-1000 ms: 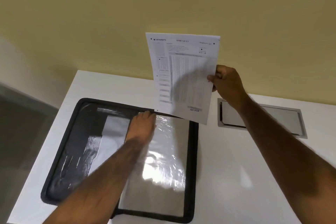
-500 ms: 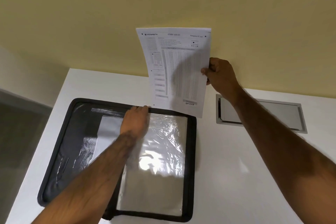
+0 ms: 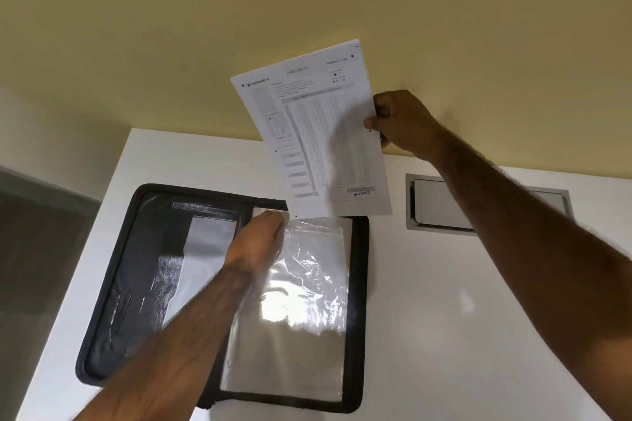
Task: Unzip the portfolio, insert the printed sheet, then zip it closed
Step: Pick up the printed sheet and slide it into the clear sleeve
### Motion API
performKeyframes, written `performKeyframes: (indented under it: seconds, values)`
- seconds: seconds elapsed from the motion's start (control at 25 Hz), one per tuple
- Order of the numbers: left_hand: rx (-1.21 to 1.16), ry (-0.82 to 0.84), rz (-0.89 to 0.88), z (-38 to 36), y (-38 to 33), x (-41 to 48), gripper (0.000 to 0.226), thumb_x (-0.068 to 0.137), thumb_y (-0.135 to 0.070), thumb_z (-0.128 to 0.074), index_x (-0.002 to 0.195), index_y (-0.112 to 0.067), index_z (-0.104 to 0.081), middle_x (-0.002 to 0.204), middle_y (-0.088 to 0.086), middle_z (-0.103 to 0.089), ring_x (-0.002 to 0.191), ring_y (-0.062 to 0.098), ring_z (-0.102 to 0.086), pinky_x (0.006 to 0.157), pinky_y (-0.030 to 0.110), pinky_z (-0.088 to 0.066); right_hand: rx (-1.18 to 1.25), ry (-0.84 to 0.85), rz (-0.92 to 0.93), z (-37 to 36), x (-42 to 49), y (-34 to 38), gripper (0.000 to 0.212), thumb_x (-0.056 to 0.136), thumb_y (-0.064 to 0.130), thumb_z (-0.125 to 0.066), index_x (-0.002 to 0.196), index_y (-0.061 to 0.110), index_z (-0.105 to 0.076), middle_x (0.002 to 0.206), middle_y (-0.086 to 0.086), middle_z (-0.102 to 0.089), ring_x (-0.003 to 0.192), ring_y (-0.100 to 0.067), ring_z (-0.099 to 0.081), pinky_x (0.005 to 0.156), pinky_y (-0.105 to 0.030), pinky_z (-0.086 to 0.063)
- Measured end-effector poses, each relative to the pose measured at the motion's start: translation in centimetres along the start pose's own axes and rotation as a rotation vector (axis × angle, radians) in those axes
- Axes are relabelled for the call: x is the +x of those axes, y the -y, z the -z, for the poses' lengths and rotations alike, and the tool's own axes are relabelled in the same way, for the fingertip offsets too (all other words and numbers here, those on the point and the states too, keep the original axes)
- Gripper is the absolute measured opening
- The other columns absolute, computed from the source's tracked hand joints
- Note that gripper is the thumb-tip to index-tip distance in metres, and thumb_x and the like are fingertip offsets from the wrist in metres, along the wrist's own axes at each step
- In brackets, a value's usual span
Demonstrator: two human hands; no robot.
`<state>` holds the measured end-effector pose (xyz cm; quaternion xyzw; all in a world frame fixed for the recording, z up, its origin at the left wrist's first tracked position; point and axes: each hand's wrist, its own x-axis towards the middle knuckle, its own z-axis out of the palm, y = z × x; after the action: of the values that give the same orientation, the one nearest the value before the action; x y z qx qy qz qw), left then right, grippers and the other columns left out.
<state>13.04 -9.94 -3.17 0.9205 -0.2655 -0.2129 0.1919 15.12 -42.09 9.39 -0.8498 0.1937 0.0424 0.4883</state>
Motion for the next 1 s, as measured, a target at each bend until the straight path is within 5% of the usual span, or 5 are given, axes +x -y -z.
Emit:
performKeyframes:
  seconds: [0.28,0.6,0.84,1.0]
  values:
    - [-0.071,-0.058,-0.002,0.6,-0.8,-0.8,0.022,0.099,-0.015,-0.05,0.099,-0.017,-0.072,0.103,-0.005,-0.068,0.094,0.016,-0.064,0.086,0.033,-0.054,-0.192,0.11,0.017,-1.4,1.8,3.3,0.015,0.089,-0.002,-0.064,0.103,-0.002,-0.068,0.093,-0.013,-0.069,0.07,-0.018,-0.07,0.046,-0.023,-0.056]
    - [-0.076,-0.005,0.026,1.2,-1.2,-0.6,0.017,0.096,-0.018,-0.051,0.092,-0.016,-0.068,0.094,0.0,-0.069,0.083,0.018,-0.066,0.079,0.037,-0.058,-0.227,0.121,-0.005,-3.7,3.0,4.8,0.004,0.086,-0.003,-0.064,0.085,0.001,-0.064,0.086,-0.011,-0.066,0.072,-0.024,-0.071,0.051,-0.032,-0.061]
    - [-0.069,-0.012,-0.035,1.1,-2.2,-1.0,0.016,0.097,-0.026,-0.05,0.094,-0.026,-0.066,0.095,-0.008,-0.065,0.083,0.012,-0.062,0.077,0.033,-0.056,-0.199,0.153,-0.04,-6.4,3.0,4.3,0.014,0.084,-0.007,-0.061,0.095,-0.017,-0.058,0.09,-0.02,-0.064,0.078,-0.032,-0.07,0.064,-0.045,-0.064]
    - [-0.065,0.02,-0.058,1.1,-3.8,-1.1,0.021,0.099,-0.026,-0.048,0.087,-0.02,-0.064,0.087,0.0,-0.064,0.075,0.018,-0.064,0.072,0.043,-0.057,-0.131,0.135,-0.021,-7.4,2.9,4.2,0.015,0.084,-0.007,-0.06,0.075,0.001,-0.052,0.082,-0.012,-0.06,0.08,-0.033,-0.069,0.064,-0.045,-0.063]
